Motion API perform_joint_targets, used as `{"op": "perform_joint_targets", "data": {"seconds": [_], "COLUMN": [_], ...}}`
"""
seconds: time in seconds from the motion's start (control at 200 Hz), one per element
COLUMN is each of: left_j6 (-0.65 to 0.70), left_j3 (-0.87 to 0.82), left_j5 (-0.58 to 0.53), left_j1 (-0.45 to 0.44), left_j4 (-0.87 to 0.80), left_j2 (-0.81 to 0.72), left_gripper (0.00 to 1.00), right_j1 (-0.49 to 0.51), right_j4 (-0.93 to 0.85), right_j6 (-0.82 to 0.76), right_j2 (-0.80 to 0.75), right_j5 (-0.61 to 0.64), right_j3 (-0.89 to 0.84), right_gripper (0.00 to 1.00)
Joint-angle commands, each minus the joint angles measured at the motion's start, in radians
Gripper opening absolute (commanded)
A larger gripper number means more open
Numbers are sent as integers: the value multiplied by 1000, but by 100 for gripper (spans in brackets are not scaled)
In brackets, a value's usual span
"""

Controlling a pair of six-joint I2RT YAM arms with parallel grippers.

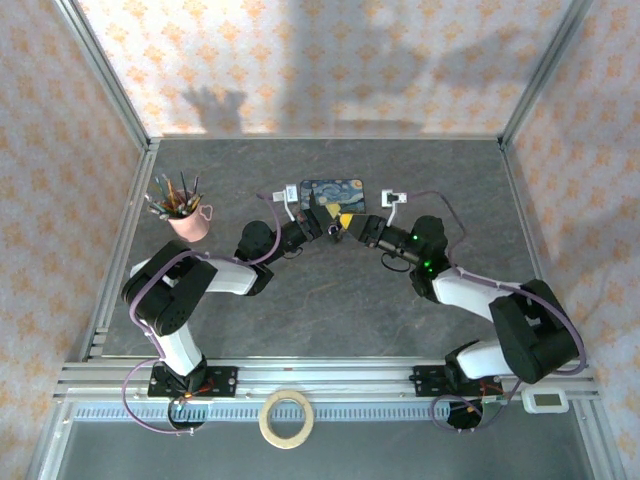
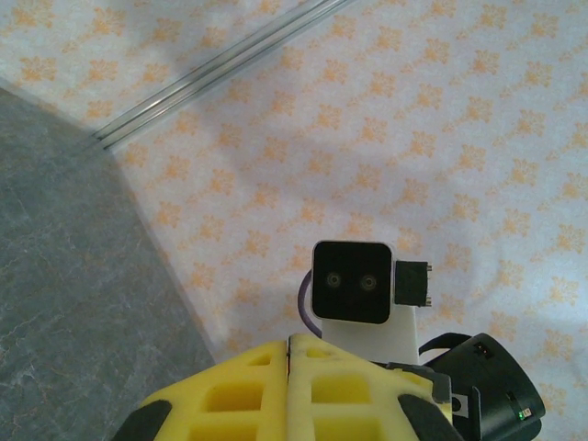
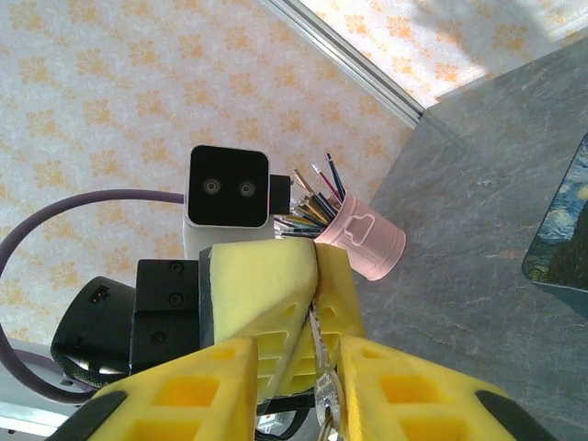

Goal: Unlock a padlock with a key

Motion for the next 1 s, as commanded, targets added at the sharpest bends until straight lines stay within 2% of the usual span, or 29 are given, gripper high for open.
{"op": "perform_joint_targets", "data": {"seconds": [0.0,0.085,0.245,0.561,0.746,0.916,0.931,0.996], "left_j6": [16,14,9,4,-2,-1,2,29], "left_j3": [16,17,18,5,9,2,0,-11], "left_j5": [-5,-4,-1,-18,-18,-24,-27,-45], "left_j1": [-7,-7,-9,-15,-15,-14,-12,2], "left_j4": [26,26,30,41,45,44,40,2], "left_j2": [-12,-13,-13,-20,-18,-20,-21,-36], "left_gripper": [0,0,0,0,0,0,4,35], "right_j1": [-4,-3,-3,-2,-2,-13,-17,-28], "right_j4": [10,22,47,95,103,58,50,-20], "right_j6": [-13,-5,7,34,30,-11,-17,-58], "right_j2": [-21,-15,11,57,52,30,25,6], "right_j5": [2,-2,-7,-19,-15,12,13,19], "right_j3": [-15,-18,-14,-2,-10,-14,-12,-1], "right_gripper": [27,20,17,24,0,0,0,0]}}
